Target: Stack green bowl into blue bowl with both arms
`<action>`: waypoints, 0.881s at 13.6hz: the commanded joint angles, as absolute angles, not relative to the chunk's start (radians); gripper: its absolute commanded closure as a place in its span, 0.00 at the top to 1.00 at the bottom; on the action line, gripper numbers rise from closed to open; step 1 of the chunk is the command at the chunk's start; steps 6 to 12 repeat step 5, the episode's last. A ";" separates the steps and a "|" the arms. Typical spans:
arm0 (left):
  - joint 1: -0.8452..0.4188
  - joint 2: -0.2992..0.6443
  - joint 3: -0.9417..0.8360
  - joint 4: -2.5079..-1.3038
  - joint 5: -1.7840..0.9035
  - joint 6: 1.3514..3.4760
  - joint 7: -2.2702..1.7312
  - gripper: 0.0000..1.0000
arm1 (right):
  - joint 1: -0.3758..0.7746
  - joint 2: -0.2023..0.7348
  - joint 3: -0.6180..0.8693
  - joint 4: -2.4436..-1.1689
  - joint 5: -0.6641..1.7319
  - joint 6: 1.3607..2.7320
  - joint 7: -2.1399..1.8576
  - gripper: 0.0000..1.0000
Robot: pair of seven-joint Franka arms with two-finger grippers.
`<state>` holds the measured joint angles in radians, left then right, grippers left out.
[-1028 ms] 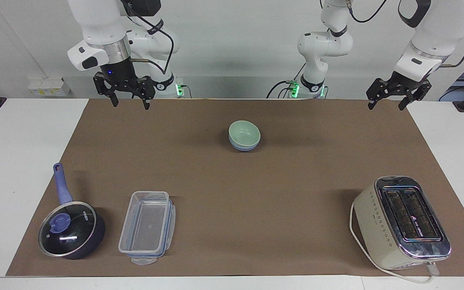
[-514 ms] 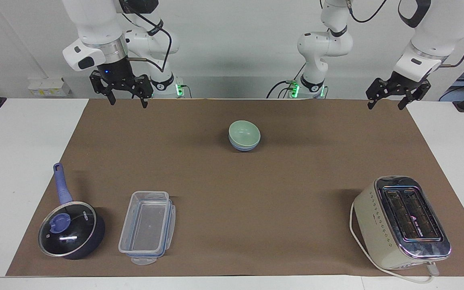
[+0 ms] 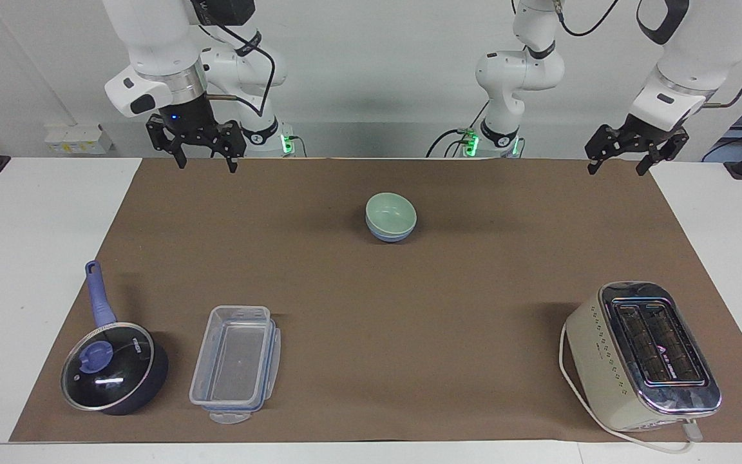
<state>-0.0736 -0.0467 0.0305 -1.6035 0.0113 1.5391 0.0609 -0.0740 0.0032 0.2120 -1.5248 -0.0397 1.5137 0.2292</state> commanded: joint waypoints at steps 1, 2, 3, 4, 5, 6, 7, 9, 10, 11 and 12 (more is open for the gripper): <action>-0.074 -0.072 0.031 -1.626 0.021 1.532 0.052 1.00 | -0.109 -0.041 0.219 -1.585 0.000 1.546 0.207 1.00; -0.074 -0.072 0.031 -1.626 0.021 1.532 0.052 1.00 | -0.109 -0.041 0.219 -1.588 0.000 1.546 0.210 1.00; -0.074 -0.072 0.031 -1.626 0.021 1.532 0.052 1.00 | -0.109 -0.043 0.219 -1.588 0.000 1.546 0.210 1.00; -0.074 -0.072 0.031 -1.626 0.021 1.532 0.054 1.00 | -0.109 -0.043 0.219 -1.588 0.000 1.546 0.212 1.00; -0.074 -0.072 0.031 -1.628 0.021 1.532 0.054 1.00 | -0.109 -0.043 0.219 -1.588 0.000 1.546 0.209 1.00; -0.074 -0.072 0.031 -1.628 0.021 1.532 0.054 1.00 | -0.109 -0.043 0.219 -1.588 0.000 1.546 0.209 1.00; -0.074 -0.072 0.031 -1.628 0.021 1.532 0.054 1.00 | -0.109 -0.043 0.219 -1.588 0.000 1.546 0.209 1.00; -0.074 -0.072 0.031 -1.628 0.021 1.532 0.054 1.00 | -0.109 -0.043 0.219 -1.588 0.000 1.546 0.209 1.00; -0.074 -0.072 0.031 -1.628 0.021 1.532 0.054 1.00 | -0.109 -0.043 0.219 -1.588 0.000 1.546 0.209 1.00; -0.074 -0.072 0.031 -1.628 0.021 1.532 0.054 1.00 | -0.109 -0.043 0.219 -1.588 0.000 1.546 0.209 1.00; -0.074 -0.072 0.031 -1.628 0.021 1.532 0.054 1.00 | -0.109 -0.043 0.219 -1.588 0.000 1.546 0.209 1.00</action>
